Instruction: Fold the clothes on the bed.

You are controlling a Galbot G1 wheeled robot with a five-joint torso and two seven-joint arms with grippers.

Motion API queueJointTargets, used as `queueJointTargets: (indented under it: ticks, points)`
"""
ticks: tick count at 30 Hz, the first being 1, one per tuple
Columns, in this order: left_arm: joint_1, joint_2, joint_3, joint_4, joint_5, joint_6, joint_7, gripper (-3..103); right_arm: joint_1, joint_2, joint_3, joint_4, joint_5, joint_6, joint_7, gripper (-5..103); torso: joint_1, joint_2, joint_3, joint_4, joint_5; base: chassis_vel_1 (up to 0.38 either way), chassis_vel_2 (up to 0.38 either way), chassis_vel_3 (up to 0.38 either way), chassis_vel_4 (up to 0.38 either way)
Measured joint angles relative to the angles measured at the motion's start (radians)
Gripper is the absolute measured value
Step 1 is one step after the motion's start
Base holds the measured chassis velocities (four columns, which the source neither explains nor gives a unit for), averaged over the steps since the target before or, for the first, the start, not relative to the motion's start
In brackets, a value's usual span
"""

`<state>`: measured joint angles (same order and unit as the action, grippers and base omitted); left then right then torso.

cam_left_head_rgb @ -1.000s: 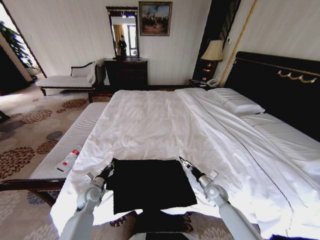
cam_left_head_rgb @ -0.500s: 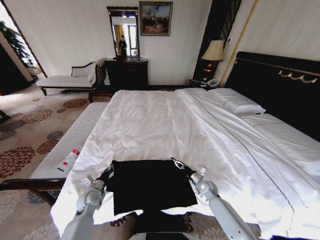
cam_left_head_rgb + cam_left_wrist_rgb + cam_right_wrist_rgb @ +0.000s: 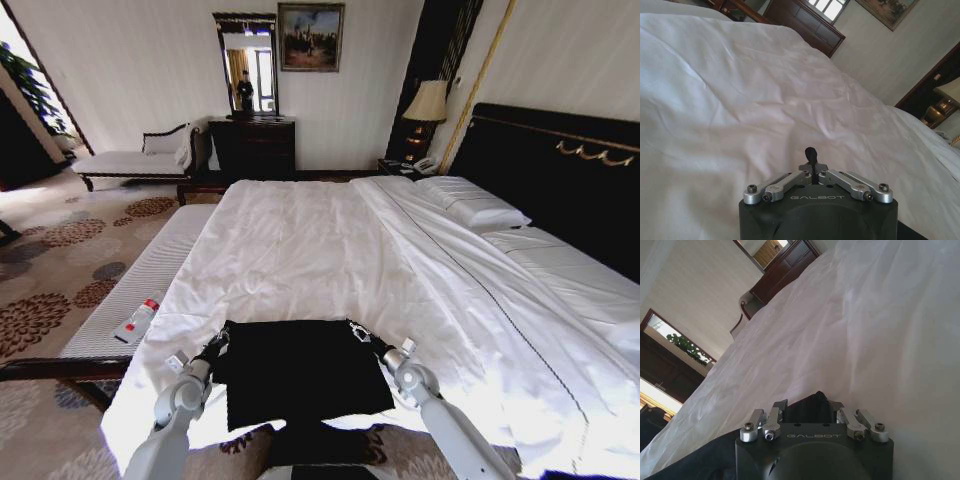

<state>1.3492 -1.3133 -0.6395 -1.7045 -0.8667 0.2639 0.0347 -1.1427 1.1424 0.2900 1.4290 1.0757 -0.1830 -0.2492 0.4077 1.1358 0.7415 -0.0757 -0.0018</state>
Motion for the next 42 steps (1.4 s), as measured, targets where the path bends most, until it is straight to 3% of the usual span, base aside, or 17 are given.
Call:
queueJointTargets:
  ticks: [1,3,4,5,7,9,12,20,29,42]
  points:
    - [0.001,0.001,-0.001,-0.001,0.000,0.000,0.000,1,0.000,0.001,0.000,0.000,-0.003,0.003,-0.004,37,0.000,0.000,0.000,0.0000,0.0000,0.000,0.000,0.000,0.000]
    - [0.001,0.001,-0.001,-0.001,0.000,0.000,0.000,1,0.000,0.001,0.001,0.000,-0.006,0.005,-0.006,37,0.000,0.000,0.000,0.0000,0.0000,0.000,0.000,0.000,0.000]
    - [0.002,0.001,-0.002,-0.002,0.000,-0.001,0.000,1,0.000,0.004,0.003,-0.001,-0.008,0.013,-0.010,27,0.000,0.000,0.000,0.0000,0.0000,0.000,0.000,0.000,0.000]
    - [0.003,0.001,-0.002,-0.002,0.000,-0.002,0.000,1,0.000,0.005,0.004,-0.002,-0.009,0.016,-0.011,27,0.000,0.000,0.000,0.0000,0.0000,0.000,0.000,0.000,0.000]
    - [0.004,-0.001,-0.002,-0.002,0.000,-0.003,0.000,1,0.001,0.010,0.010,-0.003,-0.010,0.030,-0.012,16,0.000,0.000,0.000,0.0000,0.0000,0.000,0.000,0.000,0.000]
    - [0.005,-0.002,-0.003,-0.002,0.000,-0.003,0.000,1,0.001,0.013,0.015,-0.002,-0.009,0.037,-0.012,16,0.000,0.000,0.000,0.0001,0.0000,0.000,0.000,0.000,0.000]
    - [0.008,-0.004,-0.006,-0.010,0.000,-0.006,0.000,1,-0.010,0.023,0.046,0.022,0.008,0.071,-0.020,2,0.000,0.000,0.000,0.0001,0.0001,0.000,0.000,0.000,0.000]
    - [0.035,-0.016,-0.036,-0.084,-0.031,-0.007,0.000,1,-0.096,0.028,0.121,0.146,0.077,0.141,-0.102,0,0.000,0.000,0.000,0.0000,0.0000,0.000,0.000,0.000,0.000]
    - [0.089,-0.037,-0.092,-0.309,-0.140,-0.019,0.030,1,-0.226,0.040,0.195,0.413,0.159,0.269,-0.226,0,0.000,0.000,0.000,0.0003,-0.0001,0.000,0.000,0.000,0.000]
    - [0.206,-0.038,-0.226,-0.652,-0.289,-0.020,0.045,1,-0.385,0.046,0.356,0.795,0.186,0.349,-0.262,0,0.000,0.000,0.000,0.0000,0.0000,0.000,0.000,0.000,0.000]
